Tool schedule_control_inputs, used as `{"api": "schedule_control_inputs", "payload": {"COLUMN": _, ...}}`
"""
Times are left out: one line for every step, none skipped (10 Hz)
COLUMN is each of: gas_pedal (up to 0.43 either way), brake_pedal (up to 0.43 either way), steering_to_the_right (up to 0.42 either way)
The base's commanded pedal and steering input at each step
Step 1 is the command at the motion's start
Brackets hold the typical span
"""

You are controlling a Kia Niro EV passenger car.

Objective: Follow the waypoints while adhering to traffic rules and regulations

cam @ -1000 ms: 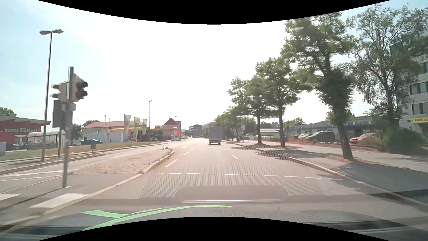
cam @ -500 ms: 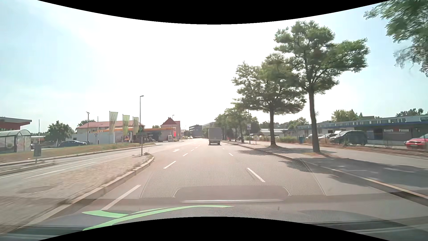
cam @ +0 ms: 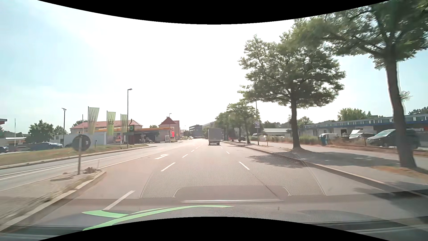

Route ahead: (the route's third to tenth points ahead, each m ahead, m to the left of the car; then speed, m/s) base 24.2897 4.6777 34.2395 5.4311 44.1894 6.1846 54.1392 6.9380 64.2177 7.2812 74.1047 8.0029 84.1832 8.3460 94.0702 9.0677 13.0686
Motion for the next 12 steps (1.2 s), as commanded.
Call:
{"api": "schedule_control_inputs", "payload": {"gas_pedal": 0.098, "brake_pedal": 0.0, "steering_to_the_right": -0.005}}
{"api": "schedule_control_inputs", "payload": {"gas_pedal": 0.098, "brake_pedal": 0.0, "steering_to_the_right": -0.005}}
{"api": "schedule_control_inputs", "payload": {"gas_pedal": 0.098, "brake_pedal": 0.0, "steering_to_the_right": -0.005}}
{"api": "schedule_control_inputs", "payload": {"gas_pedal": 0.098, "brake_pedal": 0.0, "steering_to_the_right": -0.005}}
{"api": "schedule_control_inputs", "payload": {"gas_pedal": 0.098, "brake_pedal": 0.0, "steering_to_the_right": -0.005}}
{"api": "schedule_control_inputs", "payload": {"gas_pedal": 0.098, "brake_pedal": 0.0, "steering_to_the_right": -0.005}}
{"api": "schedule_control_inputs", "payload": {"gas_pedal": 0.098, "brake_pedal": 0.0, "steering_to_the_right": -0.005}}
{"api": "schedule_control_inputs", "payload": {"gas_pedal": 0.098, "brake_pedal": 0.0, "steering_to_the_right": -0.005}}
{"api": "schedule_control_inputs", "payload": {"gas_pedal": 0.098, "brake_pedal": 0.0, "steering_to_the_right": -0.005}}
{"api": "schedule_control_inputs", "payload": {"gas_pedal": 0.098, "brake_pedal": 0.0, "steering_to_the_right": -0.005}}
{"api": "schedule_control_inputs", "payload": {"gas_pedal": 0.098, "brake_pedal": 0.0, "steering_to_the_right": -0.005}}
{"api": "schedule_control_inputs", "payload": {"gas_pedal": 0.098, "brake_pedal": 0.0, "steering_to_the_right": -0.005}}
